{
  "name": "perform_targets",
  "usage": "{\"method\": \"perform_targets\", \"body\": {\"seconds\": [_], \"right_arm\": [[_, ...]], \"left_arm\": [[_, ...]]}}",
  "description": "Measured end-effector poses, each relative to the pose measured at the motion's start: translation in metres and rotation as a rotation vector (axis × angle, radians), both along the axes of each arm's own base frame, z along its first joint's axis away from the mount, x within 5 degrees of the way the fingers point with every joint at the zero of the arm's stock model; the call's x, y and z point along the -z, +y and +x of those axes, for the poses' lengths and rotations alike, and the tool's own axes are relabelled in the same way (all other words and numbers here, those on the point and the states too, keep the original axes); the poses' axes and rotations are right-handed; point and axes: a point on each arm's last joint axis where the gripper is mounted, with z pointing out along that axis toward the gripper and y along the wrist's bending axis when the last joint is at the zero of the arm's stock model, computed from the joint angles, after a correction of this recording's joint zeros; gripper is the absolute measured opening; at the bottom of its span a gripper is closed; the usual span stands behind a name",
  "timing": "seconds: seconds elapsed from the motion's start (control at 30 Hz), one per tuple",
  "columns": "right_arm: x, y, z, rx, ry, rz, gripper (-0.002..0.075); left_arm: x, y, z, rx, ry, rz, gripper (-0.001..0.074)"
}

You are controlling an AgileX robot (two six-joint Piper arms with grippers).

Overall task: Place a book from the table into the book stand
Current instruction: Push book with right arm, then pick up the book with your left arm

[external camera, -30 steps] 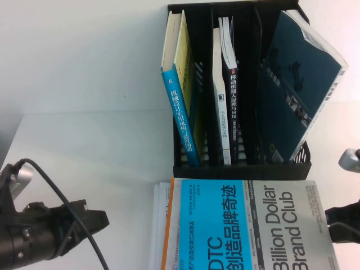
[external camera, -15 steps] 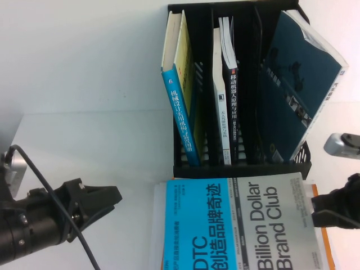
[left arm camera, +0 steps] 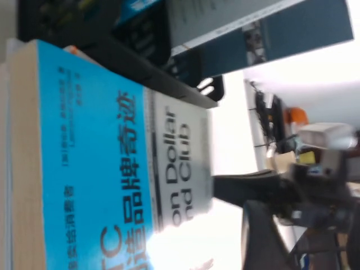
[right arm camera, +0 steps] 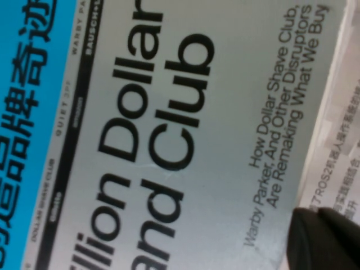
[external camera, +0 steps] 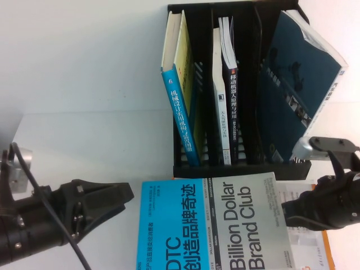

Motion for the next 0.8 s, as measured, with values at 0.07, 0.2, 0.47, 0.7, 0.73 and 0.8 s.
{"method": "perform_targets", "body": {"seconds": [0.07, 0.2, 0.47, 0.7, 0.73, 0.8], "right_arm": [[0.006, 0.001, 0.002, 0.005, 0.02, -0.006, -0.0002], [0.017, 0.004, 0.006, 0.01, 0.057, -0.019, -0.0002], [0.021, 0.005, 0.008, 0.012, 0.067, -0.021, -0.0002], [0.021, 0.006, 0.009, -0.001, 0.065, -0.022, -0.0002], [0.021, 0.006, 0.009, -0.006, 0.063, -0.023, -0.0002], [0.021, 0.007, 0.008, -0.012, 0.062, -0.021, -0.0002]], "left_arm": [[-0.001, 0.004, 0.001, -0.003, -0.005, -0.014, 0.0302], [-0.002, 0.02, 0.003, -0.034, -0.008, -0.018, 0.0347], [0.007, 0.051, 0.001, -0.039, 0.053, 0.005, 0.0536], [0.039, 0.057, 0.018, 0.04, 0.119, 0.036, 0.0551], [0.045, 0.058, 0.021, 0.044, 0.133, 0.034, 0.0549], [0.059, 0.061, 0.028, 0.039, 0.187, 0.013, 0.054]]}}
